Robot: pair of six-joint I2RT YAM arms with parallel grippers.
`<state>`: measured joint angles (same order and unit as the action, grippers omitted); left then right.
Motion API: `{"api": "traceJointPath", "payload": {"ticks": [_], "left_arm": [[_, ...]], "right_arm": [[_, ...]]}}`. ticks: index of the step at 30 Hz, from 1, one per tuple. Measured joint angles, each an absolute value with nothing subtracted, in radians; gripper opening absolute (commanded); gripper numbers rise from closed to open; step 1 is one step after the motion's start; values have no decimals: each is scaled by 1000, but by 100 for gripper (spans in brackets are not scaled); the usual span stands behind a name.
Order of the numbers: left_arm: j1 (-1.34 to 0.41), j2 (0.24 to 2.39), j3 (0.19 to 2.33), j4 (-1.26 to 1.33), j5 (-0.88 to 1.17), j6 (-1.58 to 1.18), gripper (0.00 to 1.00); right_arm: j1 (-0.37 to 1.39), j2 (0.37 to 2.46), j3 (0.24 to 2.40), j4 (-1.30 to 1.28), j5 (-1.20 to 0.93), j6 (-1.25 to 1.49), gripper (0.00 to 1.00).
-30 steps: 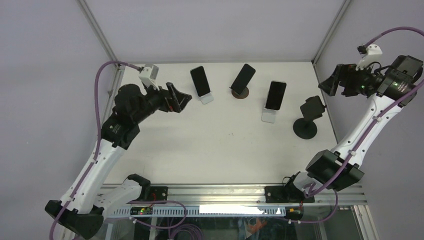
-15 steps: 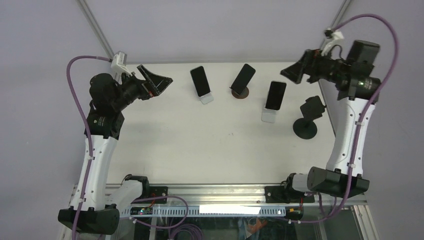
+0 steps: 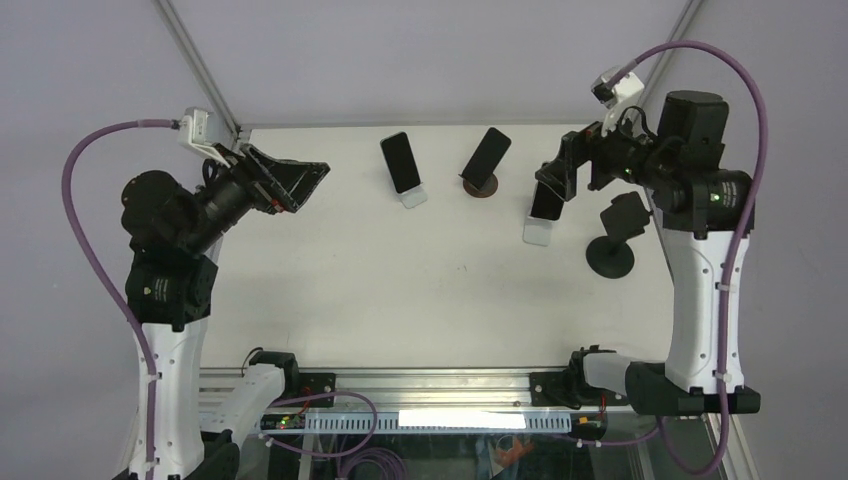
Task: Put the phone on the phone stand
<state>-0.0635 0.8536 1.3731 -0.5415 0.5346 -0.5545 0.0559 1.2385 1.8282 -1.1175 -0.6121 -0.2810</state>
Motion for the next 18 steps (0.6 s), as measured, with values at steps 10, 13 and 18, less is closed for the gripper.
{"api": "traceJointPath", "payload": {"ticks": [10,13,18], "left_arm": [[-64,817,1430,-603,555,-531,99],[-64,815,1430,-621,558,-531,99],[-64,809,1430,-634,559,-527,99]], "right_arm": [[55,1188,2038,-1179,-475,-229,99],[54,1179,2044,-1176,-433,-183,99],[54,1180,2042,-1172,-398,-142,99]]}}
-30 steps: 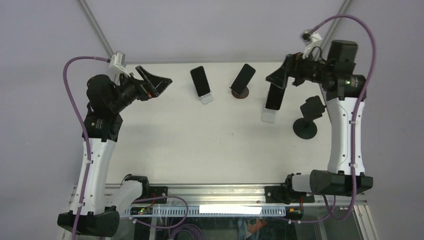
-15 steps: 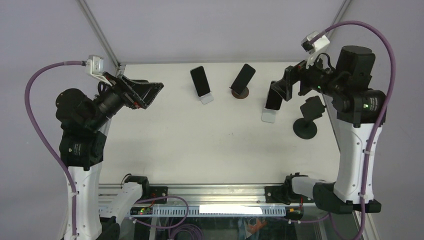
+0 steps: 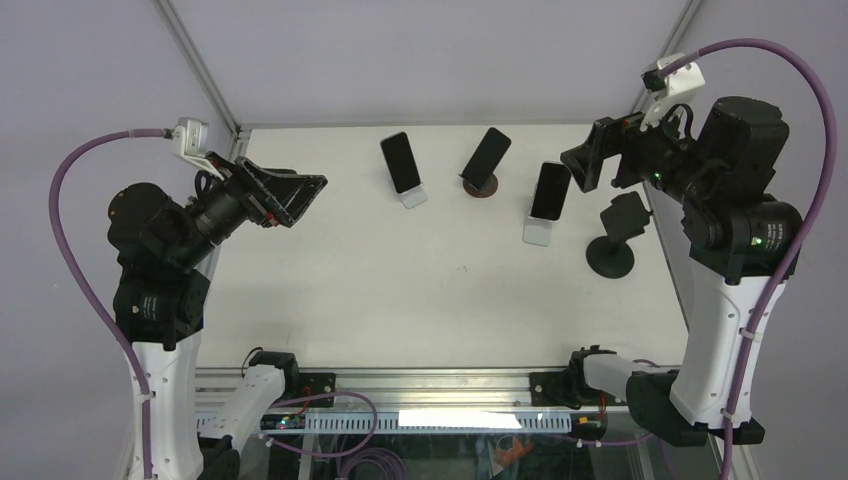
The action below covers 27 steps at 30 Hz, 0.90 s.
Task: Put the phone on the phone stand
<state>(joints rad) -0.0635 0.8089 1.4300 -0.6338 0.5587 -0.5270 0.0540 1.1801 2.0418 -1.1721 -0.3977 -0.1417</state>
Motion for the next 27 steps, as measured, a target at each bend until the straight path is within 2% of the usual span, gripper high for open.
{"api": "traceJointPath", "payload": {"ticks": [27], "left_arm": [[-64,803,1317,-659,579,-479,99]], "right_arm": [[54,1161,1879,-1119,-406,-121,99]]}}
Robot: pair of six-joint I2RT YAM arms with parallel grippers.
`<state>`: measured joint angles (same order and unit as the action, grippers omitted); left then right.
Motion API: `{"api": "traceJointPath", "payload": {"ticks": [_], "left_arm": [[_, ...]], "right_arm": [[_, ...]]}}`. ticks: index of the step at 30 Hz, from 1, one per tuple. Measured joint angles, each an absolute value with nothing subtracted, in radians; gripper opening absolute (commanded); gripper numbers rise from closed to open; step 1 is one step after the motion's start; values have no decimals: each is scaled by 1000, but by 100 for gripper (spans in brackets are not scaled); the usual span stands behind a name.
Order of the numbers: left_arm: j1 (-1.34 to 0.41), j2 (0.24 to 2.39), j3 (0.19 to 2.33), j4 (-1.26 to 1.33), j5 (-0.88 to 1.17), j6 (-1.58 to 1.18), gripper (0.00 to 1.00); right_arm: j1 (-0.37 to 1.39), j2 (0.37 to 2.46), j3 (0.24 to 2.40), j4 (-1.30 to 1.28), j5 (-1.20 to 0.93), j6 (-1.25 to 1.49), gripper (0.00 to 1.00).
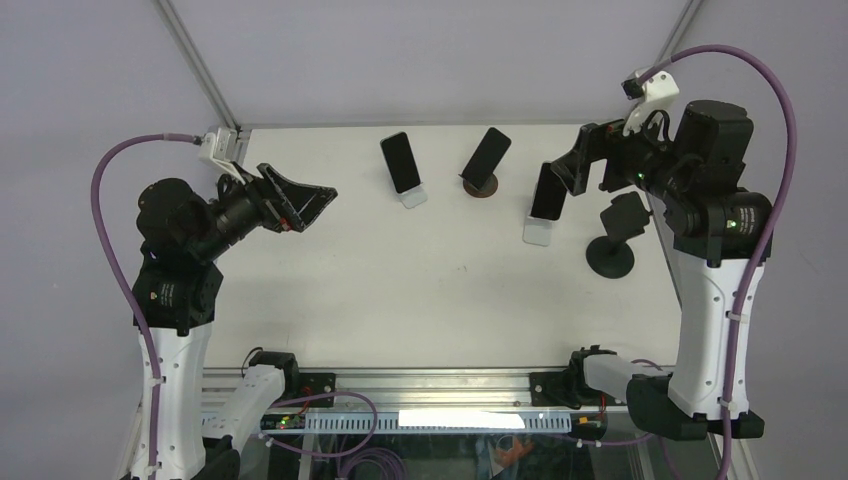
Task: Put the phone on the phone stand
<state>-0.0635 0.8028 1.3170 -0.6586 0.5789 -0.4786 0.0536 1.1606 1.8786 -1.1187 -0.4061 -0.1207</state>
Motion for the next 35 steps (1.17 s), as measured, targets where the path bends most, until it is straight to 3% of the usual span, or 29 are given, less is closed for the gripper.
{"api": "traceJointPath", "payload": {"ticks": [35], "left_arm": [[-64,800,1277,-641,604,-479,99]], "right_arm": [[50,1155,1829,-1082,-435,-97,99]]}}
